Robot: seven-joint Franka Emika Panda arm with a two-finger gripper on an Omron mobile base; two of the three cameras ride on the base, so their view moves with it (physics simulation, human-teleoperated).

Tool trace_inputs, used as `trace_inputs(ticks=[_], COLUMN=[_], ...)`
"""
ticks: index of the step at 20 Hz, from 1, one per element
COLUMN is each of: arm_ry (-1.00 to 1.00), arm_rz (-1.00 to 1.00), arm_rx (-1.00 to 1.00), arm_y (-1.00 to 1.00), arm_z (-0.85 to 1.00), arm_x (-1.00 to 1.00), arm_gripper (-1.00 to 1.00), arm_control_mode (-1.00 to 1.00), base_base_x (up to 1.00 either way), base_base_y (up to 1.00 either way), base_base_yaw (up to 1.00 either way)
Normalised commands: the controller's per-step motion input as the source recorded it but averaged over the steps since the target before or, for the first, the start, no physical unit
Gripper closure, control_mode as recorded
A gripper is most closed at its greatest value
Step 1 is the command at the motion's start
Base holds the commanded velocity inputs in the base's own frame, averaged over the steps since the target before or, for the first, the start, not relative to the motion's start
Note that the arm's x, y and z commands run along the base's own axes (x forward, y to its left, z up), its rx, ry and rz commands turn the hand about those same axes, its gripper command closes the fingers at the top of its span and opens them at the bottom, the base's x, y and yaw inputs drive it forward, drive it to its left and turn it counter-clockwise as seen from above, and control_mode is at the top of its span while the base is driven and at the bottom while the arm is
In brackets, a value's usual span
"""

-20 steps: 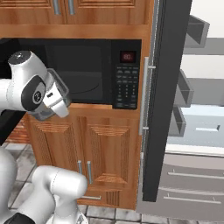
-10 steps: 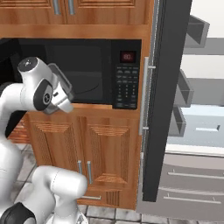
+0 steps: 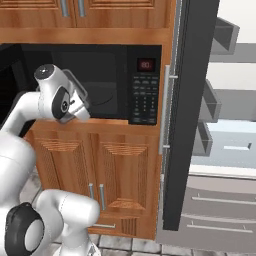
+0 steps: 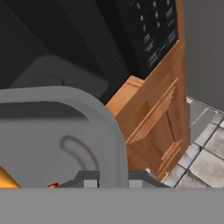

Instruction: Place the tupperware containing the shrimp and carrot meal in the microwave. Close the microwave door and press the start button to reheat the meal.

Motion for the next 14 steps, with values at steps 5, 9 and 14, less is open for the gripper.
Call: trace_inputs(ticks=[5, 9, 14], arm_ry=[-0.04, -0.01, 0.00], arm_rz=[0.00, 0.00, 0.00], arm_rx=[0.00, 0.00, 0.00], arm_y=[0.11, 0.14, 0.22], arm_z=[-0.18, -0.16, -0.06], arm_x=[0.56, 0.61, 0.65], arm_gripper=[1.00, 1.00, 1.00], arm_control_mode=[-1.00, -1.00, -1.00], base_base_x=[0.00, 0.00, 0.00], base_base_y=[0.00, 0.00, 0.00], base_base_yaw=[0.00, 0.00, 0.00])
